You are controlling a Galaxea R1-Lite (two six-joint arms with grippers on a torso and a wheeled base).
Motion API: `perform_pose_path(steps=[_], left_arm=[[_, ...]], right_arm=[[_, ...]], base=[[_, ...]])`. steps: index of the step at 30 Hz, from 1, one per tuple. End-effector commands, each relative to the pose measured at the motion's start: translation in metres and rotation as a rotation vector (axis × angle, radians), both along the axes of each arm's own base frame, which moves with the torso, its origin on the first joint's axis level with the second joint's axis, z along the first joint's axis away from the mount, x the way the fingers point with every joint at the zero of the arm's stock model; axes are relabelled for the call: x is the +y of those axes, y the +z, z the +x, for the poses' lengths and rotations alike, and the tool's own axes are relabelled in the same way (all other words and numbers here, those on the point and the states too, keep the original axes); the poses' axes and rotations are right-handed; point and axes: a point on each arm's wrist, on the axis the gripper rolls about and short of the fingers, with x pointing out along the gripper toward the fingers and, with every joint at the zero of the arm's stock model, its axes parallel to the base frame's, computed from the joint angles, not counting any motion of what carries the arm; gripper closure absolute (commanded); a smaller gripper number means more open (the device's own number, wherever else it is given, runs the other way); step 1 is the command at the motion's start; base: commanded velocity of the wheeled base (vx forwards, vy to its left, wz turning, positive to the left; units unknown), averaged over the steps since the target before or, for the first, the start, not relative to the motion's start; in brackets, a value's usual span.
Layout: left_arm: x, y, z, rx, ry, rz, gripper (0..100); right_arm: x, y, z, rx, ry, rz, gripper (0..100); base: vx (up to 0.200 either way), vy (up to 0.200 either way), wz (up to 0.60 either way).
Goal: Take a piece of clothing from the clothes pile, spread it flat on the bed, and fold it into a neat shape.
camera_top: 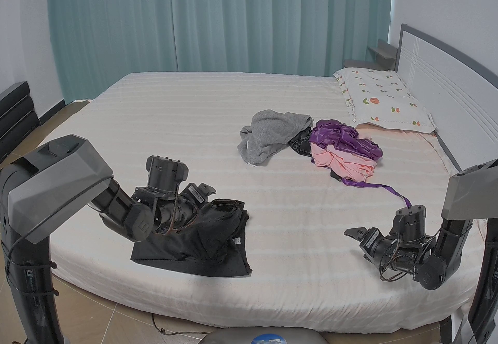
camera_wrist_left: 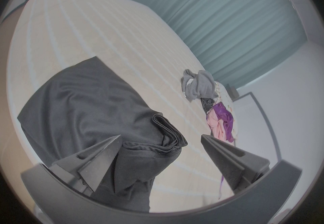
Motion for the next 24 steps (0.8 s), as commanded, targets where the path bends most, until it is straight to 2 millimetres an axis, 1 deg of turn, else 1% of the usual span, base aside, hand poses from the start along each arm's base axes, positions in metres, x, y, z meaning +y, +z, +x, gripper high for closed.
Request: perform_pose_path(steps=[1, 2, 4, 5, 6, 10, 13, 19, 24], left_arm=[[0.029, -0.007, -0.010, 0.047, 0.078, -0.095, 0], [0.033, -0.008, -0.009, 0.058, 0.094, -0.125, 0], [0.041, -0.006, -0.008, 0.075, 0.112, -0.182, 0], [0.041, -0.006, -0.008, 0.075, 0.112, -0.182, 0], [0.051, -0.005, -0.007, 0.088, 0.123, -0.211, 0], [0.063, -0.009, -0.010, 0.117, 0.119, -0.235, 0], [0.069, -0.012, -0.008, 0.129, 0.111, -0.254, 0], [0.071, -0.013, -0.007, 0.138, 0.091, -0.274, 0], [0.072, -0.013, -0.008, 0.142, 0.092, -0.274, 0]], right_arm=[[0.000, -0.001, 0.000, 0.003, 0.005, 0.002, 0], [0.000, -0.001, 0.000, 0.003, 0.003, 0.002, 0], [0.000, 0.000, 0.000, 0.003, 0.003, 0.002, 0], [0.000, 0.000, 0.000, 0.003, 0.003, 0.002, 0], [0.000, -0.001, 0.000, 0.004, 0.002, 0.001, 0], [0.000, 0.000, -0.001, 0.001, 0.006, -0.002, 0], [0.001, 0.000, -0.001, -0.003, 0.008, -0.011, 0], [0.012, 0.004, 0.000, -0.031, 0.057, -0.045, 0], [0.022, 0.009, 0.005, -0.069, 0.054, -0.159, 0]], base=[[0.000, 0.000, 0.00], [0.000, 0.000, 0.00], [0.000, 0.200, 0.00], [0.000, 0.200, 0.00], [0.000, 0.200, 0.00], [0.000, 0.200, 0.00], [0.000, 0.200, 0.00], [0.000, 0.200, 0.00], [0.000, 0.200, 0.00]])
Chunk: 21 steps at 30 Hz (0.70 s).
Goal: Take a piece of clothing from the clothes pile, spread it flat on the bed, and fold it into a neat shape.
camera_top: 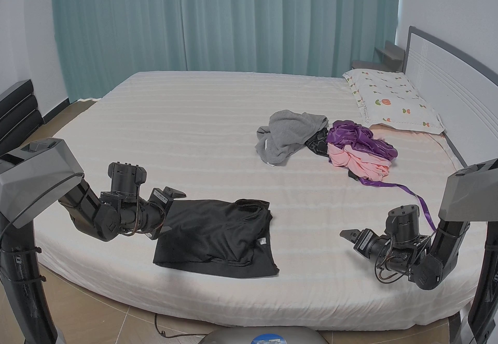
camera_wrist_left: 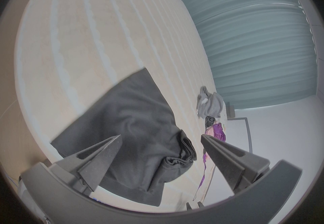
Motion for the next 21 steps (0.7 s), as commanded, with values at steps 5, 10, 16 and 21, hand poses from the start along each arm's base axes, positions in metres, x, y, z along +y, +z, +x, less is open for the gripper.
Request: perform_pose_path(steps=[5, 10, 16, 21], left_arm=[[0.000, -0.001, -0.001, 0.004, -0.001, 0.000, 0], [0.000, -0.001, -0.001, 0.004, -0.001, 0.000, 0], [0.000, -0.002, -0.001, 0.005, -0.002, 0.001, 0], [-0.001, -0.002, -0.001, 0.004, -0.003, 0.002, 0]], right_arm=[[0.027, 0.012, 0.006, -0.018, 0.050, -0.113, 0], [0.040, 0.017, 0.007, -0.033, 0.084, -0.191, 0], [0.056, 0.024, 0.005, -0.056, 0.138, -0.250, 0], [0.072, 0.028, 0.015, -0.048, 0.183, -0.312, 0]], base=[[0.000, 0.200, 0.00], [0.000, 0.200, 0.00], [0.000, 0.200, 0.00], [0.000, 0.200, 0.00]])
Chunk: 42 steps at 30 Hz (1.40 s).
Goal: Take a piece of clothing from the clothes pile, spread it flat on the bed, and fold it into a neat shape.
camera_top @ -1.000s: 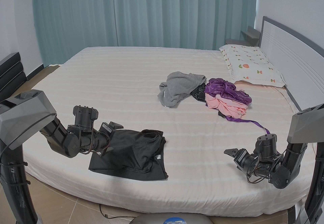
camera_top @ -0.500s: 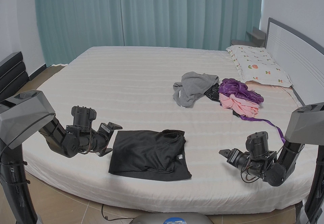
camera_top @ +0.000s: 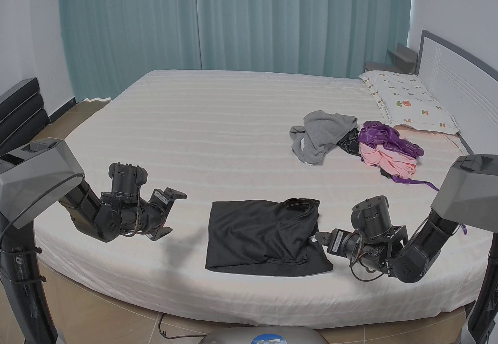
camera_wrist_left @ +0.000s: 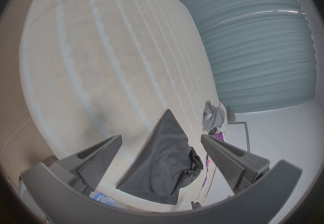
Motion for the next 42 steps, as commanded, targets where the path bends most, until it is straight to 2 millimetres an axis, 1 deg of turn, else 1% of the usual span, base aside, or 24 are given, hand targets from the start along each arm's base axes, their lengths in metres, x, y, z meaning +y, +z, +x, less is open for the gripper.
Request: perform_pose_path(steps=[1, 4, 6, 8, 11, 15, 19, 22, 25, 31, 32, 35, 36, 39, 40, 41, 42], left_arm=[[-0.001, -0.001, 0.000, 0.000, -0.001, 0.001, 0], [0.000, -0.001, 0.000, 0.002, -0.002, 0.003, 0], [0.000, -0.001, 0.000, 0.002, -0.002, 0.003, 0], [-0.001, -0.002, 0.000, 0.002, -0.006, 0.008, 0], [-0.002, -0.002, 0.000, -0.001, -0.008, 0.012, 0], [-0.003, -0.002, -0.001, 0.000, -0.010, 0.014, 0], [-0.003, -0.002, -0.001, -0.001, -0.010, 0.015, 0], [-0.003, -0.002, -0.001, -0.002, -0.010, 0.015, 0], [-0.003, -0.002, 0.000, -0.001, -0.011, 0.016, 0], [-0.003, -0.002, 0.000, -0.002, -0.011, 0.018, 0], [-0.003, -0.002, -0.001, 0.000, -0.010, 0.017, 0], [-0.003, -0.002, -0.001, 0.000, -0.011, 0.018, 0], [-0.003, -0.002, 0.000, -0.002, -0.011, 0.018, 0], [-0.003, -0.002, -0.001, 0.000, -0.011, 0.018, 0], [-0.003, -0.002, -0.001, 0.000, -0.011, 0.018, 0], [-0.003, -0.002, -0.001, 0.000, -0.013, 0.018, 0], [-0.003, -0.002, -0.001, 0.000, -0.013, 0.018, 0]], right_arm=[[0.016, 0.010, 0.011, -0.028, 0.027, -0.017, 0], [0.025, 0.014, 0.016, -0.018, 0.037, -0.037, 0], [0.027, 0.014, 0.019, -0.013, 0.039, -0.045, 0], [0.030, 0.009, 0.025, 0.011, 0.035, -0.087, 0], [0.031, 0.002, 0.034, 0.019, 0.014, -0.166, 0], [0.027, -0.011, 0.044, 0.037, 0.001, -0.250, 0], [0.018, -0.023, 0.055, 0.065, -0.025, -0.321, 0], [0.014, -0.027, 0.062, 0.065, -0.052, -0.339, 0], [0.009, -0.027, 0.068, 0.061, -0.068, -0.341, 0], [0.004, -0.027, 0.068, 0.080, -0.077, -0.350, 0], [-0.003, -0.026, 0.065, 0.114, -0.083, -0.365, 0], [-0.014, -0.023, 0.063, 0.131, -0.111, -0.365, 0], [-0.022, -0.020, 0.059, 0.142, -0.126, -0.366, 0], [-0.037, -0.013, 0.050, 0.159, -0.144, -0.358, 0], [-0.037, -0.013, 0.050, 0.159, -0.144, -0.358, 0], [-0.048, -0.009, 0.043, 0.172, -0.157, -0.355, 0], [-0.054, -0.007, 0.038, 0.182, -0.163, -0.353, 0]], base=[[0.000, 0.200, 0.00], [0.000, 0.200, 0.00], [0.000, 0.200, 0.00], [0.000, 0.200, 0.00], [0.000, 0.000, 0.00], [0.000, 0.000, 0.00], [0.000, 0.000, 0.00], [0.000, 0.000, 0.00], [0.000, 0.000, 0.00], [0.000, 0.000, 0.00], [0.000, 0.000, 0.00], [0.000, 0.000, 0.00], [0.000, 0.000, 0.00], [0.000, 0.000, 0.00], [0.000, 0.000, 0.00], [0.000, 0.000, 0.00], [0.000, 0.000, 0.00]])
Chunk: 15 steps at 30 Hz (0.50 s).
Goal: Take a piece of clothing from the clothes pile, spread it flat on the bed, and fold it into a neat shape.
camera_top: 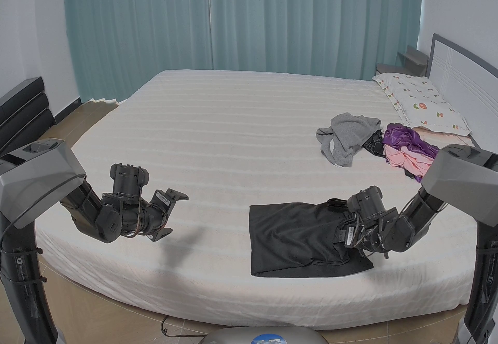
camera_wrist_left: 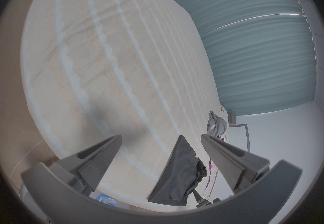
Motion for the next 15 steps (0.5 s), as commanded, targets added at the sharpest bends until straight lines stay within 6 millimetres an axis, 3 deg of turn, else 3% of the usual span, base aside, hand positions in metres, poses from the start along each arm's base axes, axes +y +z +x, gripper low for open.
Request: perform_pose_path(steps=[1, 10, 15], left_arm=[[0.000, -0.001, 0.000, 0.002, -0.001, 0.000, 0], [0.000, -0.001, 0.000, 0.002, 0.000, 0.001, 0], [0.000, -0.001, 0.000, 0.003, 0.000, 0.001, 0]], right_arm=[[-0.029, 0.020, -0.018, 0.004, -0.046, 0.022, 0], [-0.042, 0.062, -0.039, -0.060, -0.006, 0.151, 0], [-0.031, 0.057, -0.036, -0.031, 0.061, 0.218, 0]], base=[[0.000, 0.000, 0.00], [0.000, 0.000, 0.00], [0.000, 0.000, 0.00]])
